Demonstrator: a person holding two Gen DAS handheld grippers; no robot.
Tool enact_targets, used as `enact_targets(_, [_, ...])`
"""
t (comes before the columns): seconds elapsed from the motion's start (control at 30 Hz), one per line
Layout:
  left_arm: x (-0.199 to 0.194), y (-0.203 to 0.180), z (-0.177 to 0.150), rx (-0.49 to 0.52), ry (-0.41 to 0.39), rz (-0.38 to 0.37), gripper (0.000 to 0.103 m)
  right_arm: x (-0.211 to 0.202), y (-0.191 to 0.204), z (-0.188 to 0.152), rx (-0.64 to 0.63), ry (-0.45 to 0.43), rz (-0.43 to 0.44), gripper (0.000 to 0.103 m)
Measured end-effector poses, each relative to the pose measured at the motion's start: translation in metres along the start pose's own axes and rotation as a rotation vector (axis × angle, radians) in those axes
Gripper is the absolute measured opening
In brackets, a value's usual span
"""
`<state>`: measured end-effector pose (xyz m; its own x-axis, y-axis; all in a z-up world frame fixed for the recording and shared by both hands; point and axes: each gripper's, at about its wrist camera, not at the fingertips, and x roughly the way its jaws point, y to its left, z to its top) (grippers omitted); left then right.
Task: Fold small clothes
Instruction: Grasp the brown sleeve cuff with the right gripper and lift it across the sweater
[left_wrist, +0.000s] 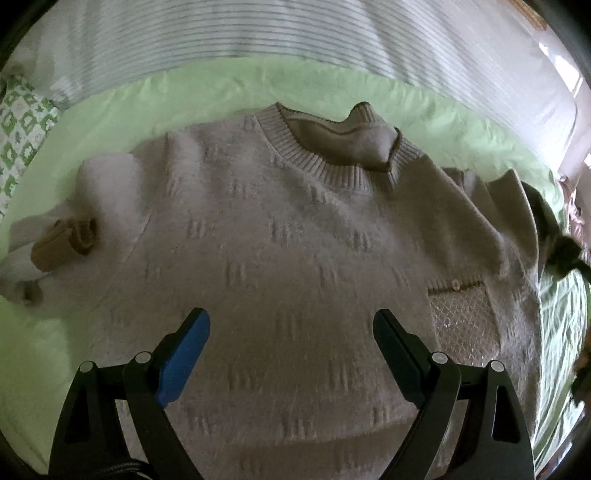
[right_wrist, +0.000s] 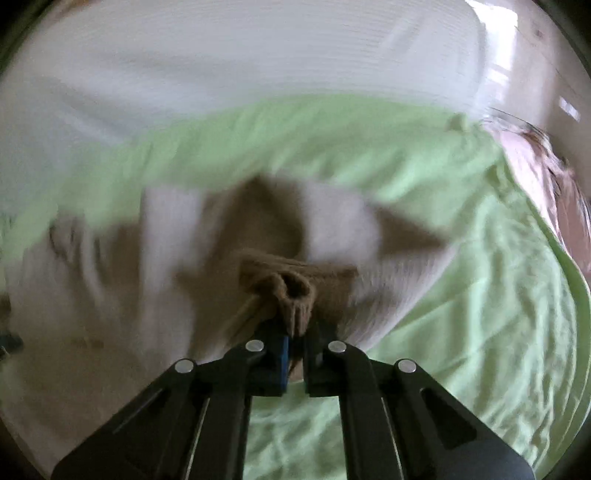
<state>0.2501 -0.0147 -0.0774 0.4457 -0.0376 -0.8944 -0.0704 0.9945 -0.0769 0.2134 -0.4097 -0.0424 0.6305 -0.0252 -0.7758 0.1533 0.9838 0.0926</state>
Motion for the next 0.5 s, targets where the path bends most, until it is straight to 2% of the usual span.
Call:
enact_targets(0.1, [-0.002, 0.003, 0.001, -0.016, -0.007, -0.012, 0.091, -0.044, -0.007, 0.022, 0.06, -0.097, 0.065, 0.006])
enact_targets(0.13, [-0.005, 0.005, 0.0, -0.028, -0.009, -0.023, 0.091, -0.064, 0.001, 0.031, 0.067, -0.132, 0.13, 0.006])
enact_targets(0.2, [-0.01, 0.007, -0.003, -0.042, -0.014, -0.042, 0.091, -0.082, 0.024, 0.044, 0.057, -0.161, 0.214, 0.006])
enact_targets(0.23, [-0.015, 0.009, -0.004, -0.049, -0.019, -0.05, 0.091, -0.094, 0.045, 0.05, 0.043, -0.18, 0.288, 0.006])
enact_targets(0.3, [-0.023, 0.011, -0.008, -0.057, -0.029, -0.063, 0.091, -0.108, 0.08, 0.054, 0.007, -0.201, 0.378, 0.006])
enact_targets(0.43, [-0.039, 0.027, -0.021, -0.1, -0.039, -0.091, 0.091, -0.111, 0.185, 0.047, -0.081, -0.13, 0.65, 0.008])
enact_targets(0.5, [-0.04, 0.036, -0.027, -0.119, -0.031, -0.095, 0.091, -0.102, 0.227, 0.038, -0.108, -0.061, 0.76, 0.015])
